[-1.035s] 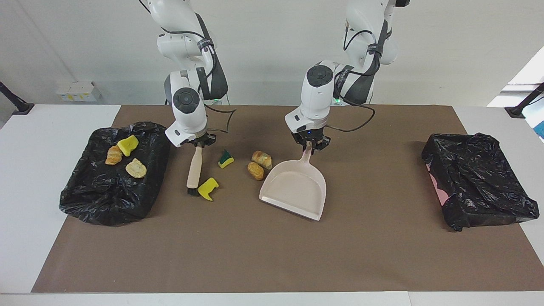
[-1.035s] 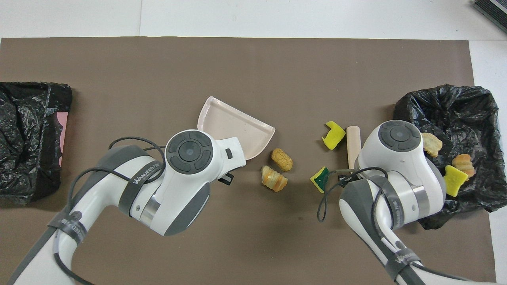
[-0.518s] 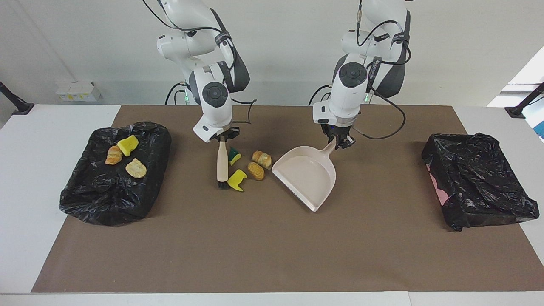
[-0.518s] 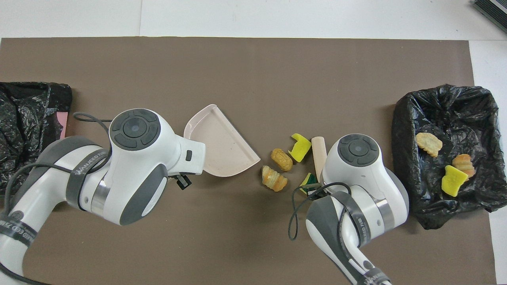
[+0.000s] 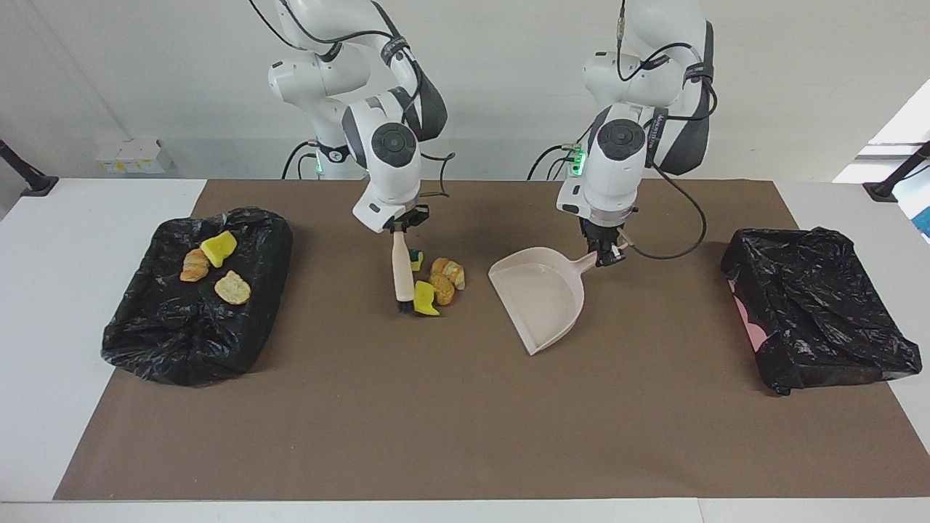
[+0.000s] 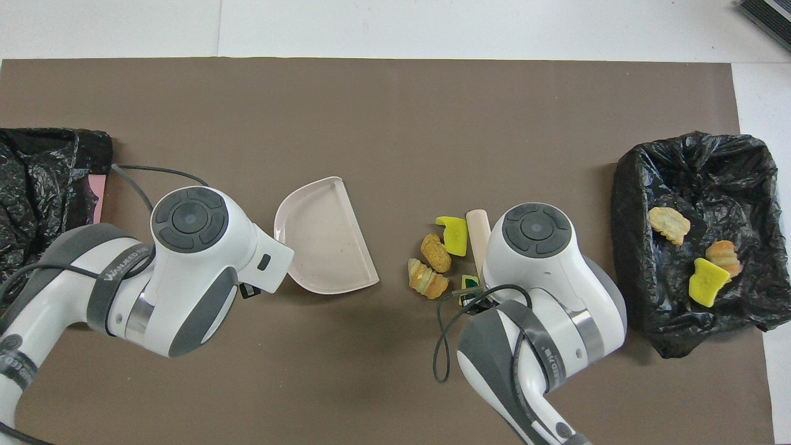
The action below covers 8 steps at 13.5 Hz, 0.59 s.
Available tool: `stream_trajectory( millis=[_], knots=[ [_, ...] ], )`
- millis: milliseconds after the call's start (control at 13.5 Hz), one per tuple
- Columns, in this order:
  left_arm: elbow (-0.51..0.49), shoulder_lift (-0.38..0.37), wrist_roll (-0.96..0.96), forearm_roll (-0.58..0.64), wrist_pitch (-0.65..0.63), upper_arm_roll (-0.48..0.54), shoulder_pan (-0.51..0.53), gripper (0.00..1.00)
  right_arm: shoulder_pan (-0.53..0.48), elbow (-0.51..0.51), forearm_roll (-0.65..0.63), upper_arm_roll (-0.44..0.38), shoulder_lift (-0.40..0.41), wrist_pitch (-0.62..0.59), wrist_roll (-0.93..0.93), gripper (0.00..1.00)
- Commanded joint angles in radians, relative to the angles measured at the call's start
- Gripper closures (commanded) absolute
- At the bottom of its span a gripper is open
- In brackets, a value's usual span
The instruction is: Sweep and dump trash in bin
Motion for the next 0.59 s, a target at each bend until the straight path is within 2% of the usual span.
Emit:
stream_trajectory(
  millis=[0,148,518],
  knots=[
    [-0.093,-0.06,0.055,0.04,0.049,-0.009,0.01,1.0,-0.041,0.022,0.003,-0.002,0.008,-0.027,-0.042,1.0],
    [-0.119,-0.045,0.055,0.067,0.1,-0.01,-0.008,1.0,-0.076,0.001,0.0,0.0,0.008,-0.012,-0.061,1.0],
    [-0.141,-0.028,0.053,0.083,0.143,-0.012,-0.033,1.0,-0.064,-0.047,0.0,0.001,0.02,0.06,-0.061,1.0]
  ],
)
